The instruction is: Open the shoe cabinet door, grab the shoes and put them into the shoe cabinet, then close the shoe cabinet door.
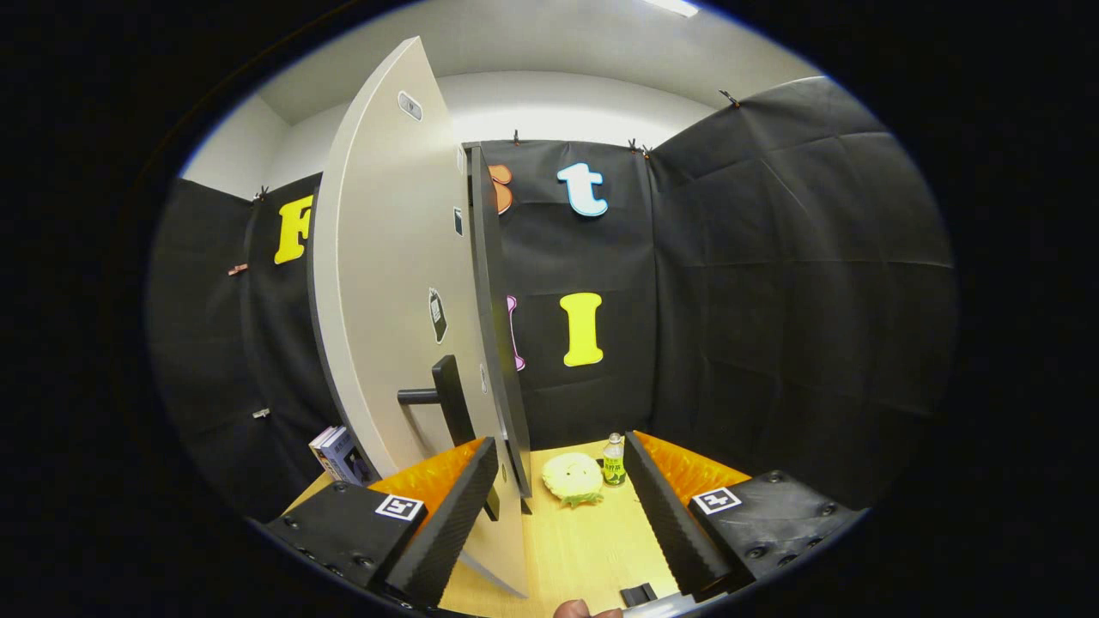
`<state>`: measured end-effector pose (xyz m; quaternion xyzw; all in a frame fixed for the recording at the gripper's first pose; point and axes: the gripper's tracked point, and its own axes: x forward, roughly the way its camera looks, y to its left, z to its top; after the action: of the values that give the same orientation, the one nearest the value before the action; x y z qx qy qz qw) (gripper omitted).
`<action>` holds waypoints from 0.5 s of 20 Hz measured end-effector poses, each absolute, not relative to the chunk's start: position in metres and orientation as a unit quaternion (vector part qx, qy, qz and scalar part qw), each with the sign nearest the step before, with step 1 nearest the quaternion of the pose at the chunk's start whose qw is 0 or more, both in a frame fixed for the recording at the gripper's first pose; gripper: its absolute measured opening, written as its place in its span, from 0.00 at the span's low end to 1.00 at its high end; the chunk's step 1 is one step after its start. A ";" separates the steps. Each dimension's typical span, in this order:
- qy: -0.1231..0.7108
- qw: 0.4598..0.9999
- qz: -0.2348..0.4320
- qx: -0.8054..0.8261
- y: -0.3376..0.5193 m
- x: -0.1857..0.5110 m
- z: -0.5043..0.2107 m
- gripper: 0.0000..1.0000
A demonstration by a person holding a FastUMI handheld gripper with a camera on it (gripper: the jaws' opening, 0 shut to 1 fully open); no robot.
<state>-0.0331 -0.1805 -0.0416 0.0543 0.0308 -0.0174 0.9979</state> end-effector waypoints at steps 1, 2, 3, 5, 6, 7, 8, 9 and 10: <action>0.032 0.998 -0.020 0.055 -0.178 -0.034 -0.042 0.97; 0.032 0.998 -0.020 0.056 -0.174 -0.034 -0.042 0.98; 0.033 0.998 -0.020 0.056 -0.170 -0.035 -0.042 0.98; 0.035 0.998 -0.015 0.056 -0.156 -0.038 -0.042 0.98; 0.037 0.998 -0.014 0.056 -0.148 -0.040 -0.043 0.98; 0.038 0.998 -0.012 0.056 -0.132 -0.038 -0.041 0.98; 0.038 0.998 -0.013 0.056 -0.121 -0.037 -0.040 0.98; 0.039 0.998 -0.012 0.057 -0.109 -0.036 -0.039 0.98; 0.040 0.997 -0.012 0.060 -0.099 -0.035 -0.040 0.98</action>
<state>-0.0348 -0.0994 -0.0397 0.0600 0.0396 -0.0115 0.9973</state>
